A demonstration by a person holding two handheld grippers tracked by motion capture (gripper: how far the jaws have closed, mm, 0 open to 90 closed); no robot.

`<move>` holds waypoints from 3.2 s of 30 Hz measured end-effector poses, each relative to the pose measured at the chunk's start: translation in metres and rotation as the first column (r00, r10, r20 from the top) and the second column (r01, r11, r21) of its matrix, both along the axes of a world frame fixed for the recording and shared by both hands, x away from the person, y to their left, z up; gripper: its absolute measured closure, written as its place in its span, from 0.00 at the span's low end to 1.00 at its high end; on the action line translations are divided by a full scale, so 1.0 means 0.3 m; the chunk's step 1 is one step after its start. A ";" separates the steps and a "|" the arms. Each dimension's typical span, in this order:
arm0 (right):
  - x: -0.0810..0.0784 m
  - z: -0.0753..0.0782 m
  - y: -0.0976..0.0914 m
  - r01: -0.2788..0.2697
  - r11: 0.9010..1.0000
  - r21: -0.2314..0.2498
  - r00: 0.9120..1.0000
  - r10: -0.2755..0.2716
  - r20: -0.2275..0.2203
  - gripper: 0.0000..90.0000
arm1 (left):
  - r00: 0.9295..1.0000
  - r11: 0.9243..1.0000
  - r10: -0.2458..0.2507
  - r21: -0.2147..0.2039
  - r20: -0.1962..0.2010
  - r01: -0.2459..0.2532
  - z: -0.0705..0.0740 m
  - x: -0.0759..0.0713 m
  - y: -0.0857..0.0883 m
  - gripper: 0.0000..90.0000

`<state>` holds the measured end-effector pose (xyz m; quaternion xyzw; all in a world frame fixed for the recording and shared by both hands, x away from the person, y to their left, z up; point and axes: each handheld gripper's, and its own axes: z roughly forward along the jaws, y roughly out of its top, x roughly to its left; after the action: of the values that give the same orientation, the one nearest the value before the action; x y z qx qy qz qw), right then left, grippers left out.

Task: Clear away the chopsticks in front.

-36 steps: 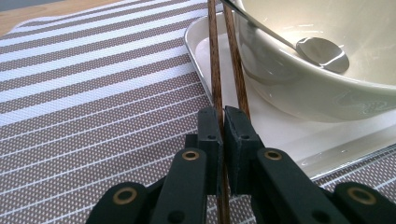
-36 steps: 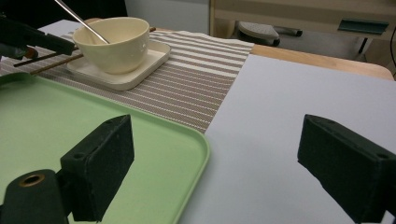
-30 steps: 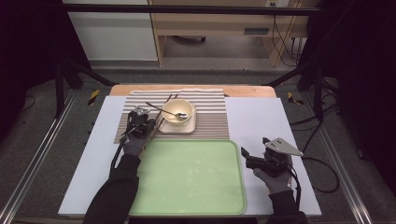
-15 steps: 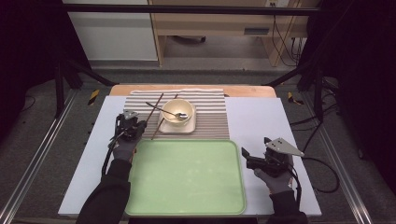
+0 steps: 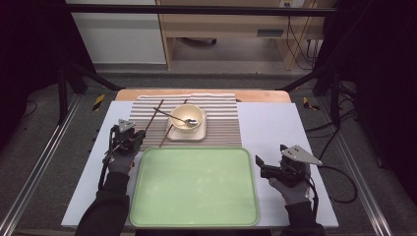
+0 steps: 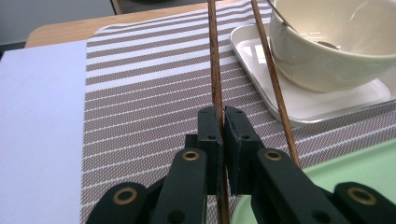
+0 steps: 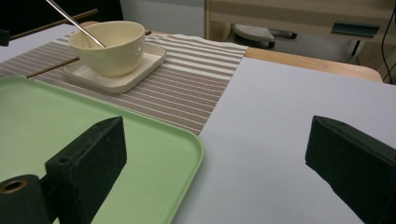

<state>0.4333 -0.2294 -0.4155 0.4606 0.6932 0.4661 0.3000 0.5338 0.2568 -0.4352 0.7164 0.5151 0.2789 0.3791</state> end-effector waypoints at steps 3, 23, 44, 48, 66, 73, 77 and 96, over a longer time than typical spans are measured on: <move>-0.002 0.000 -0.001 0.001 1.000 -0.004 1.000 -0.001 0.000 0.06 | 1.000 1.000 0.011 0.002 0.005 -0.011 0.006 -0.024 0.017 0.95; -0.010 0.003 0.000 0.000 1.000 -0.011 1.000 0.001 0.007 0.06 | 0.999 1.000 0.015 0.020 0.048 -0.016 0.030 -0.221 0.041 0.95; -0.013 0.004 0.002 -0.001 1.000 -0.009 1.000 0.001 0.007 0.06 | 0.998 1.000 -0.008 -0.013 0.066 0.009 0.014 -0.462 0.012 0.95; -0.013 0.003 0.002 -0.001 1.000 -0.009 1.000 0.001 0.006 0.06 | 0.998 1.000 -0.017 -0.013 0.056 0.017 0.005 -0.492 -0.011 0.95; -0.015 0.003 0.005 0.000 1.000 -0.008 1.000 0.000 0.005 0.06 | 0.997 0.995 -0.079 0.053 -0.005 0.079 -0.064 -0.562 -0.130 0.94; -0.014 0.001 0.007 -0.001 1.000 -0.010 1.000 0.001 0.005 0.06 | 0.993 0.989 -0.103 0.097 -0.058 0.108 -0.104 -0.546 -0.150 0.94; -0.014 0.001 0.008 -0.002 1.000 -0.010 1.000 0.002 0.004 0.06 | 0.992 0.988 -0.105 0.103 -0.075 0.113 -0.112 -0.541 -0.154 0.94; -0.013 -0.002 0.011 -0.004 1.000 -0.019 1.000 0.004 0.001 0.06 | 0.977 0.980 -0.166 0.089 -0.134 0.179 -0.128 -0.525 -0.162 0.81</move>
<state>0.4295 -0.2261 -0.4160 0.4562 0.6984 0.4601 0.3040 0.3764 0.2084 -0.4737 0.7927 0.4591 0.2249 0.3320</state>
